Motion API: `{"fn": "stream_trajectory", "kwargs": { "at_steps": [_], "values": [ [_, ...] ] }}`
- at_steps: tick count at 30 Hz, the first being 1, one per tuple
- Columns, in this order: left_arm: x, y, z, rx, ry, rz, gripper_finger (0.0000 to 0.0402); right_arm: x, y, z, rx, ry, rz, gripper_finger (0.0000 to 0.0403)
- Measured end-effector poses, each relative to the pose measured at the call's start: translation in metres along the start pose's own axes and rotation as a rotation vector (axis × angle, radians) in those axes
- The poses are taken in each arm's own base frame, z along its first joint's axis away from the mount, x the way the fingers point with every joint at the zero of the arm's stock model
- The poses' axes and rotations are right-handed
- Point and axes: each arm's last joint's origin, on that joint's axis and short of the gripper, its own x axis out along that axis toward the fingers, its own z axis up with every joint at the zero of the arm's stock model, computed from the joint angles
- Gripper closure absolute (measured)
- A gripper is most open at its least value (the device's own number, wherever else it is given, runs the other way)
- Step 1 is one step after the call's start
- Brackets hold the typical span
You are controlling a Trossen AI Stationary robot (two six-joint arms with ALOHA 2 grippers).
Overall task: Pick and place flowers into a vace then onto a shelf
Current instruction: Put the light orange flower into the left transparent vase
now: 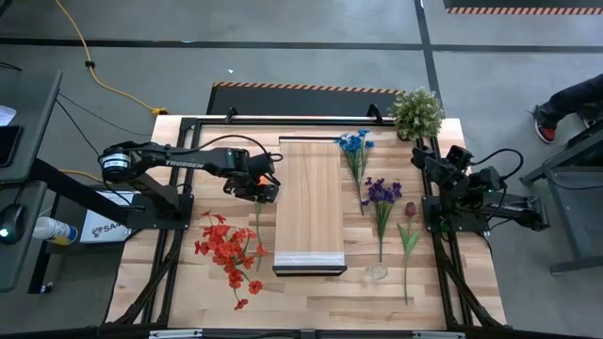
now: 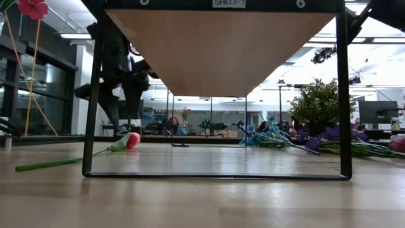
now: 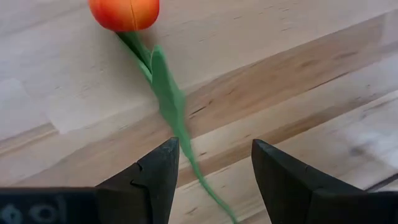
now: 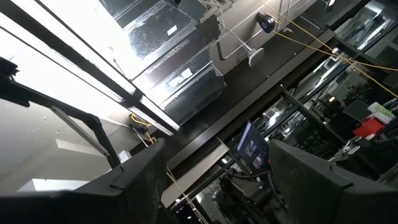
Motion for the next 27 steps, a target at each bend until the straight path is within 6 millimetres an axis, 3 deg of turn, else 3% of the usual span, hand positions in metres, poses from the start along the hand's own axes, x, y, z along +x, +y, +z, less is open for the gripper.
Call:
{"fn": "stream_trajectory", "kwargs": {
  "at_steps": [8,16,27],
  "values": [
    [0.014,0.012,-0.003,-0.032,-0.009,0.036,0.0167,0.0,0.0,0.0,0.006,0.0,0.0,0.0135],
    [0.023,0.012,-0.001,-0.045,-0.03,-0.081,0.0167,0.0,0.0,0.0,0.007,-0.004,0.002,0.0136],
    [0.035,0.028,-0.007,-0.092,-0.013,-0.034,0.0167,0.0,0.001,0.001,0.009,-0.015,0.008,0.0135]
  ]
}}
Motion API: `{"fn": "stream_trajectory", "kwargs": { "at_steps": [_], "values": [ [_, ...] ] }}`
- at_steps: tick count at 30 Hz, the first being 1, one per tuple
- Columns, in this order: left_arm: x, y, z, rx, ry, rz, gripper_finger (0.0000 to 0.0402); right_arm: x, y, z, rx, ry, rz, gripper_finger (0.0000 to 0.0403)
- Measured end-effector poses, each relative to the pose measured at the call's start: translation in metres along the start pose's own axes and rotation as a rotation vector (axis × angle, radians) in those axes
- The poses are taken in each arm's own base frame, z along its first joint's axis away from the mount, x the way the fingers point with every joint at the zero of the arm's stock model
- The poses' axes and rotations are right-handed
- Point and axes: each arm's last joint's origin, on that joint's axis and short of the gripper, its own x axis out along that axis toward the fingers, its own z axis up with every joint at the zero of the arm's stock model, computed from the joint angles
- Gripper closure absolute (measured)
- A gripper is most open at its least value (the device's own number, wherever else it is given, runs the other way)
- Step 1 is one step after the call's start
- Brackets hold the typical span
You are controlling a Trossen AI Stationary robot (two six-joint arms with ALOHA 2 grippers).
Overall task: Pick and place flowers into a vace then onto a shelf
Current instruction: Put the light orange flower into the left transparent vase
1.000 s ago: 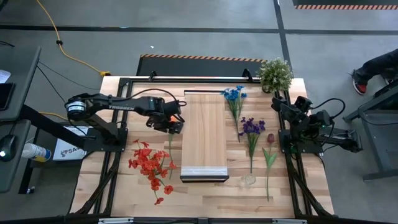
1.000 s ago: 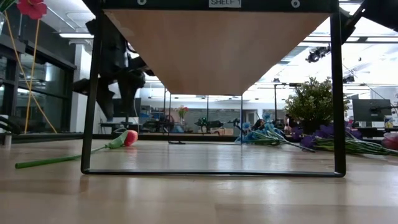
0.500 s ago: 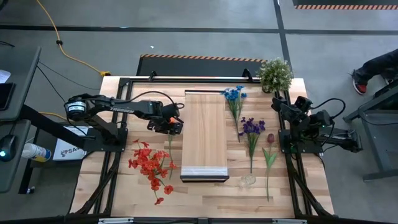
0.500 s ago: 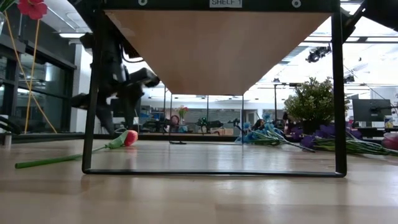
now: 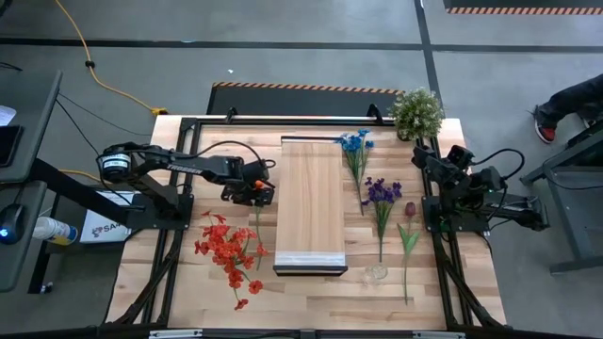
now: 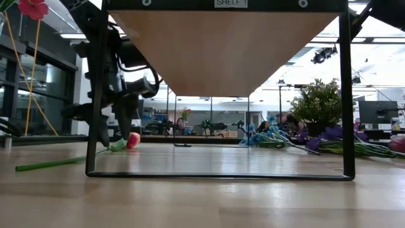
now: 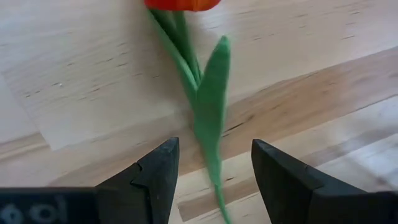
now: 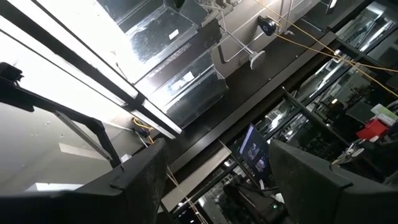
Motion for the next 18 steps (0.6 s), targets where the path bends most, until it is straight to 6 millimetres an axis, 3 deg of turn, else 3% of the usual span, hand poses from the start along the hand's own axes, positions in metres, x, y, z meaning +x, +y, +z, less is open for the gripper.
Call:
{"fn": "stream_trajectory", "kwargs": {
  "at_steps": [18],
  "values": [
    [0.008,0.012,-0.002,-0.024,-0.028,0.022,0.017,0.0,0.0,0.002,0.001,-0.038,-0.025,0.0136]
  ]
}}
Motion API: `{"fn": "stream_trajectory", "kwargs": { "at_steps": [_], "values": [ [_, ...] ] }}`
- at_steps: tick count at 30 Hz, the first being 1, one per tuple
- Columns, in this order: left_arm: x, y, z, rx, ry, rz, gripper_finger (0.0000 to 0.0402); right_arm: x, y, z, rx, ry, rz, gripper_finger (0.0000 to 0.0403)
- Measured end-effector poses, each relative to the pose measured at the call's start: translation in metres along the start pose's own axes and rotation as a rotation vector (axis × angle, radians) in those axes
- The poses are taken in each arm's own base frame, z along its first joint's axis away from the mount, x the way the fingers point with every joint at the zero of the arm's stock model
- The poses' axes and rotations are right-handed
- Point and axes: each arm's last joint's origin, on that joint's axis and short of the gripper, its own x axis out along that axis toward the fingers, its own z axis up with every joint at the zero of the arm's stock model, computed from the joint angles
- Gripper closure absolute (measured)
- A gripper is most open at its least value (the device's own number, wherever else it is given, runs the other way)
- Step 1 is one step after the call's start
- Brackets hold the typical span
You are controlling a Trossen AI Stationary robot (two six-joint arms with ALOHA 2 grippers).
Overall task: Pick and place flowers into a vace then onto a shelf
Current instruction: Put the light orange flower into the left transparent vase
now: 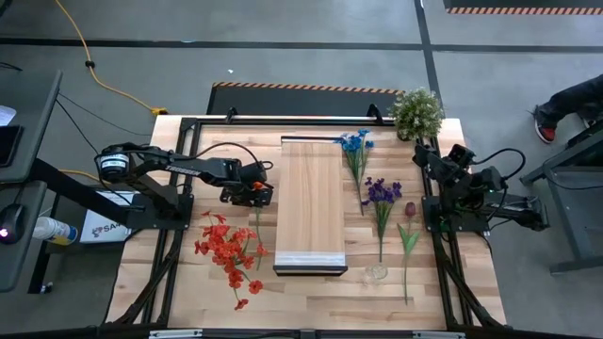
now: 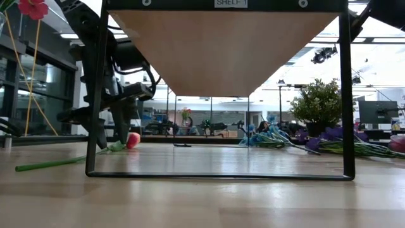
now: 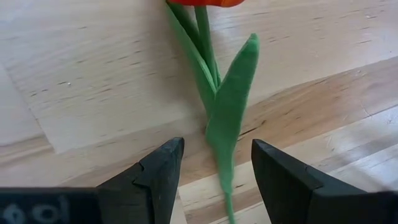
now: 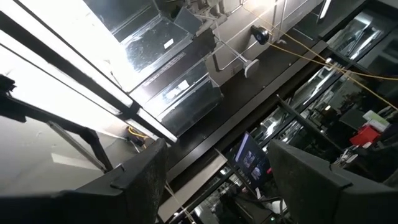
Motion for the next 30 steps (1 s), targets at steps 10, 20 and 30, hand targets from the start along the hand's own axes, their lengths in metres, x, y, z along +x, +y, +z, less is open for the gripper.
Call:
{"fn": "stream_trajectory", "kwargs": {
  "at_steps": [10,20,30],
  "values": [
    [0.0005,0.0022,0.0004,0.007,-0.03,0.031,0.017,0.0,-0.0001,-0.0001,0.0,0.0,-0.001,0.0135],
    [0.0007,0.004,0.0008,0.019,-0.058,0.058,0.017,0.0,-0.0001,-0.0001,0.0,0.001,0.0,0.0135],
    [0.001,0.0038,0.0008,0.022,-0.048,0.05,0.017,0.0,0.0,0.0,-0.001,0.0,0.0,0.0135]
  ]
}}
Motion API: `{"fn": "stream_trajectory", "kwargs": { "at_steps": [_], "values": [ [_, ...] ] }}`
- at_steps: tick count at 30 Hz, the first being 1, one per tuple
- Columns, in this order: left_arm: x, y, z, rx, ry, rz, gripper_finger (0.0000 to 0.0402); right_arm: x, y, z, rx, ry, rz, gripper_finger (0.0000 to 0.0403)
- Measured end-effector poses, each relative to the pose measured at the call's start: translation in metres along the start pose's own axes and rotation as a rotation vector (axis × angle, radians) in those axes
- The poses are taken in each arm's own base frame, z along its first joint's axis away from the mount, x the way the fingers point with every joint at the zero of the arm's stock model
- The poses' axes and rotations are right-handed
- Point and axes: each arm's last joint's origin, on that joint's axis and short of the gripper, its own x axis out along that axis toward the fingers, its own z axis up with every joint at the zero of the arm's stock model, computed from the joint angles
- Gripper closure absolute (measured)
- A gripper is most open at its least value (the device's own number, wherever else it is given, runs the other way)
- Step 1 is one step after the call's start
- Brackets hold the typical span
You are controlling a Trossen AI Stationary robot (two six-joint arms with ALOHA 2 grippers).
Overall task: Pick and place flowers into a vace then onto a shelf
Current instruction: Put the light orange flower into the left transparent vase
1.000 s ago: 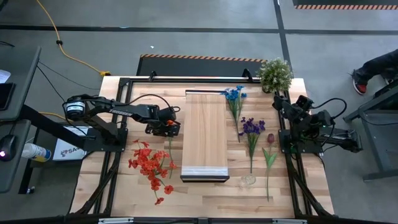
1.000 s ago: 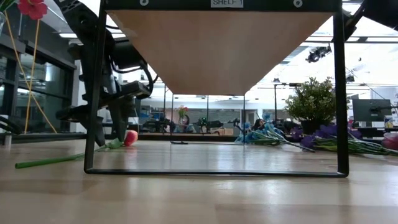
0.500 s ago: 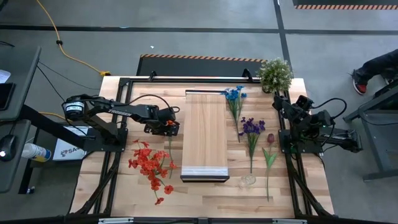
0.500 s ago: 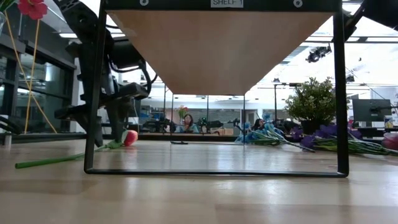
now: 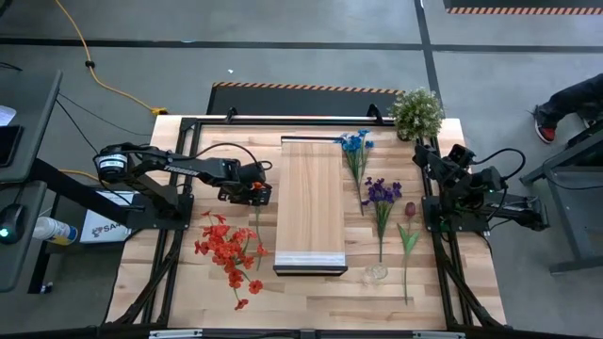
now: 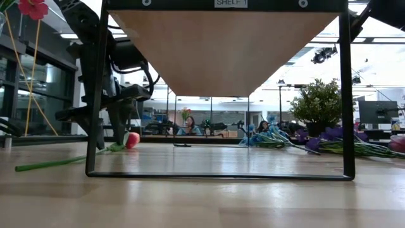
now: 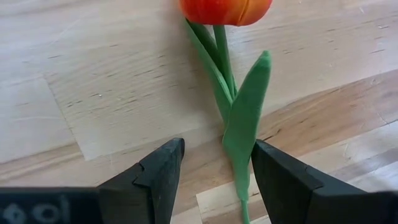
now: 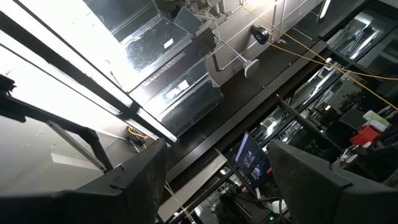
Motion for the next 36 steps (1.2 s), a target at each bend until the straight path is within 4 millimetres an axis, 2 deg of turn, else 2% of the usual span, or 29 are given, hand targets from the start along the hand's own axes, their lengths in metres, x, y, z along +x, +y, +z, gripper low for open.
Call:
{"fn": "stream_trajectory", "kwargs": {
  "at_steps": [19,36],
  "values": [
    [0.0,-0.0012,-0.0004,0.002,0.034,-0.026,0.017,0.0,-0.0004,0.0004,0.0,-0.013,-0.014,0.0135],
    [-0.0005,0.0013,-0.001,0.004,0.018,0.02,0.017,-0.0001,-0.001,0.0009,-0.007,-0.031,-0.034,0.0136]
  ]
}}
